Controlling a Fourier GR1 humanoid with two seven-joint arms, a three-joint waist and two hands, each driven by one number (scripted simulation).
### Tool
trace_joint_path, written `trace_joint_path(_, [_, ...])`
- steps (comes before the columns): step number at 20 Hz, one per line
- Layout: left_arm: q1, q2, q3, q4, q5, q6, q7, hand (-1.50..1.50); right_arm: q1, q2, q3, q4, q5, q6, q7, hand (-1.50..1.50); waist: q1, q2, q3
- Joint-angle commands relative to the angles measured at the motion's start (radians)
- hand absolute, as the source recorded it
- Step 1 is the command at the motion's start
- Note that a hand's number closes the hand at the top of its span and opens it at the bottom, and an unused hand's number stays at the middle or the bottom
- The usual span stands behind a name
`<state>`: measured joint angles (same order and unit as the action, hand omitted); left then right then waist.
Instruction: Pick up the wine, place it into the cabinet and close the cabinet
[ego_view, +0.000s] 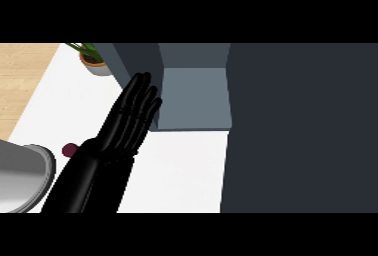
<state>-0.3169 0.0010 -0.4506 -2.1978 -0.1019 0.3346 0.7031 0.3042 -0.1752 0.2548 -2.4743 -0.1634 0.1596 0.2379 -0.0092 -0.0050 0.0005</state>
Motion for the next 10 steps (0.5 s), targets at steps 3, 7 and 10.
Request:
trace_joint_path(3, [-0.024,-0.001,-0.101,-0.052,-0.084,0.1,0.104,-1.5,0.026,-0.003,0.037,-0.209,0.0,-0.048,0.141,-1.5,0.002,0.001,0.0])
trace_joint_path(7, [-0.095,-0.001,-0.116,-0.073,-0.164,0.148,0.222,-1.5,0.026,-0.01,0.002,-0.215,-0.051,-0.048,0.15,-1.5,0.001,0.0,0.0])
trace_joint_path(10, [-0.059,-0.001,-0.226,-0.125,-0.253,0.197,0.256,-1.5,-0.04,-0.025,-0.017,-0.229,-0.059,-0.065,0.224,-1.5,0.009,-0.002,0.0])
